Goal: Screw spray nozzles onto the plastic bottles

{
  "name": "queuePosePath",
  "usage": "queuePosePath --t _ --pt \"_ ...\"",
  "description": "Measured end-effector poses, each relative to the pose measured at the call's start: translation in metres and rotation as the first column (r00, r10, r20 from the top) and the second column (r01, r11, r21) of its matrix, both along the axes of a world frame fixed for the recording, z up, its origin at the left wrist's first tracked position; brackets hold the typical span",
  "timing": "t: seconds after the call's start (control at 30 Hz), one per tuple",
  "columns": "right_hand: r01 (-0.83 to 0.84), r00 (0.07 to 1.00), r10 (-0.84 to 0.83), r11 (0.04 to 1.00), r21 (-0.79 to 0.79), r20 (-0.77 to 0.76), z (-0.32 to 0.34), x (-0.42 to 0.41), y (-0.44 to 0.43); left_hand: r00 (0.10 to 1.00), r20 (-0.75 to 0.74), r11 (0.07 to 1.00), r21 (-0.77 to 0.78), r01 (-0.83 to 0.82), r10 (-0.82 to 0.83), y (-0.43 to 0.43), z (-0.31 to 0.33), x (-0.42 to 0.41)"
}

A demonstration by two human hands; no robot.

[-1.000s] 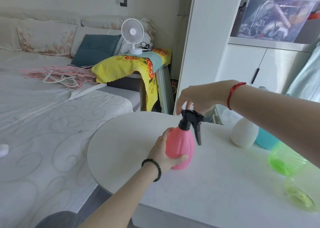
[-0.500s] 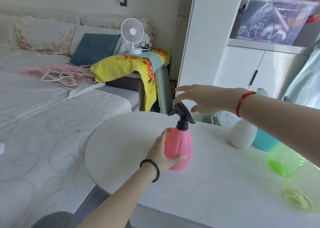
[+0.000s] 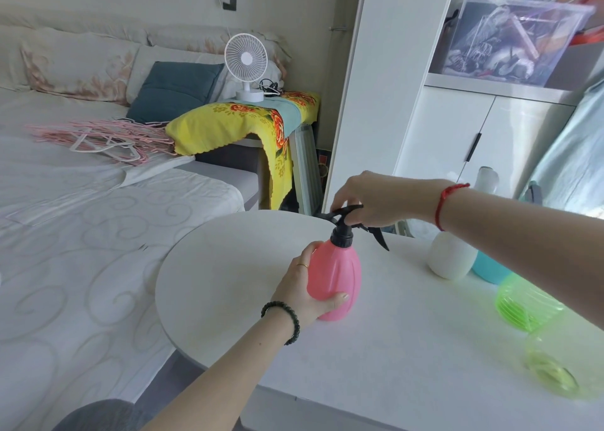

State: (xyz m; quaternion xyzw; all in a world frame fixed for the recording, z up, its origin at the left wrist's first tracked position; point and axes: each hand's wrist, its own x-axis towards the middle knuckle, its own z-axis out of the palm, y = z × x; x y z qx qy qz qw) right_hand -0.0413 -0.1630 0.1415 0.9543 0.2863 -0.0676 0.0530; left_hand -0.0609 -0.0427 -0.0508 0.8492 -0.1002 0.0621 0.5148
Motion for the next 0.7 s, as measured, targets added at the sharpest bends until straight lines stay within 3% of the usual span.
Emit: queuePosePath --t 0.2,0.33,0.5,0.63,0.7 --pt "0.119 0.98 -0.125 0.992 0.048 0.153 -0.013 -0.003 0.017 0.995 0.011 0.994 0.051 -0.099 0.099 -0.005 0.003 -0.005" --pt "0.101 0.983 -0.118 0.987 0.121 0.139 -0.019 -0.007 0.009 0.972 0.003 0.969 0.078 -0.236 0.237 -0.019 0.004 -0.014" --pt "0.006 0.992 -0.005 1.0 -0.007 0.124 -0.01 -0.01 -0.021 0.997 -0.011 0.989 0.128 -0.072 0.074 -0.004 0.002 -0.022" --pt "0.006 0.994 -0.025 0.983 0.183 0.103 -0.013 -0.015 -0.033 0.999 -0.041 0.997 -0.079 0.019 -0.022 0.002 0.01 -0.022" --pt "0.035 0.974 -0.133 0.889 0.457 0.185 -0.028 -0.024 -0.043 0.995 -0.076 0.988 -0.149 0.047 -0.058 0.0 0.016 -0.02"
